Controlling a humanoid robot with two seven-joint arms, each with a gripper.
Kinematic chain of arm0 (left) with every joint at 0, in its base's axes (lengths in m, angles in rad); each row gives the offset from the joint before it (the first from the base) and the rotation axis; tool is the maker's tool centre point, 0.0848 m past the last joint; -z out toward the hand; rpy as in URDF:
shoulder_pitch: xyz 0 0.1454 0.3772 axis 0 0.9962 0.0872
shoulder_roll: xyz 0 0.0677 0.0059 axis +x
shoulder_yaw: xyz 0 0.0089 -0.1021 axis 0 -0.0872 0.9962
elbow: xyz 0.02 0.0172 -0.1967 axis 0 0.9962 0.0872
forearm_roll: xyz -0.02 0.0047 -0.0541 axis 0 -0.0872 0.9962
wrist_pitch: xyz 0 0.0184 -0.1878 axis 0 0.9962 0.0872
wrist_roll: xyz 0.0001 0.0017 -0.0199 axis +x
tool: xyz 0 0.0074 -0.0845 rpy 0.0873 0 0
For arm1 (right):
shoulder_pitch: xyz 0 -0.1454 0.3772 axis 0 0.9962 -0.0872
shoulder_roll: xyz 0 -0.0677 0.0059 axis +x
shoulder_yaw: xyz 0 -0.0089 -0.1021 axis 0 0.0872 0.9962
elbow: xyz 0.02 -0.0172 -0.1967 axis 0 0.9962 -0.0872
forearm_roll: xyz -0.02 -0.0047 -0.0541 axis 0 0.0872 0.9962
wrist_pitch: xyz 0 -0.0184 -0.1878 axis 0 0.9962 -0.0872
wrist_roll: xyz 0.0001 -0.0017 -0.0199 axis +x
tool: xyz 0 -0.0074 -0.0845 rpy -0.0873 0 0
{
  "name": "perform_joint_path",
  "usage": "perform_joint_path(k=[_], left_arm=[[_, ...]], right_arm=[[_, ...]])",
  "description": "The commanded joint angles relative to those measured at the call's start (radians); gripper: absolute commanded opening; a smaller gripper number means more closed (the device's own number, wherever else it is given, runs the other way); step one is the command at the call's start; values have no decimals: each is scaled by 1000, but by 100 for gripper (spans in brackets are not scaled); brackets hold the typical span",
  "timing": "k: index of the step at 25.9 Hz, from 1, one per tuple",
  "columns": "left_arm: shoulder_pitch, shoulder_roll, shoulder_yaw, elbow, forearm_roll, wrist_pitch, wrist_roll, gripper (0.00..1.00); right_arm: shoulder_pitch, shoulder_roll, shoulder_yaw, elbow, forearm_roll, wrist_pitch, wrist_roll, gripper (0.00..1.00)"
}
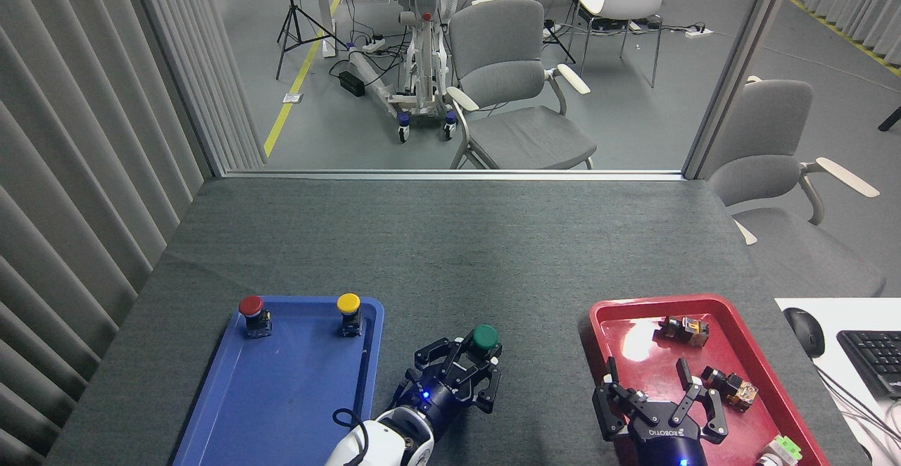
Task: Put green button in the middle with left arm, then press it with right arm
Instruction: 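Carry the green button off the tray to the table middle, then release the green button and withdraw the left gripper to the tray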
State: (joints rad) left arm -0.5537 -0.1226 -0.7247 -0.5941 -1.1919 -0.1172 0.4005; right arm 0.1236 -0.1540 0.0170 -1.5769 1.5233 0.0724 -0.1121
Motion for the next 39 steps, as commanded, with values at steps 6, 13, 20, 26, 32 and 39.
perform_joint_path(k=[6,13,20,26,32,39], left_arm=[[0,-8,11,48,-5,5,-6,10],[0,-9,14,51,-14,5,-19,34],[0,-9,14,76,-15,2,-17,40],[0,-6,16,76,-3,5,-5,98],[0,4,14,66,-2,4,-6,99],[40,44,33,-12,2,7,-2,99]], right_arm=[[2,-12,1,0,0,1,0,100],[-2,-12,1,6,-2,1,3,100],[-4,-13,3,15,-3,-2,3,100],[-7,-4,11,15,0,3,3,100],[-10,2,11,15,0,3,3,100],[-30,2,18,17,1,0,3,99]])
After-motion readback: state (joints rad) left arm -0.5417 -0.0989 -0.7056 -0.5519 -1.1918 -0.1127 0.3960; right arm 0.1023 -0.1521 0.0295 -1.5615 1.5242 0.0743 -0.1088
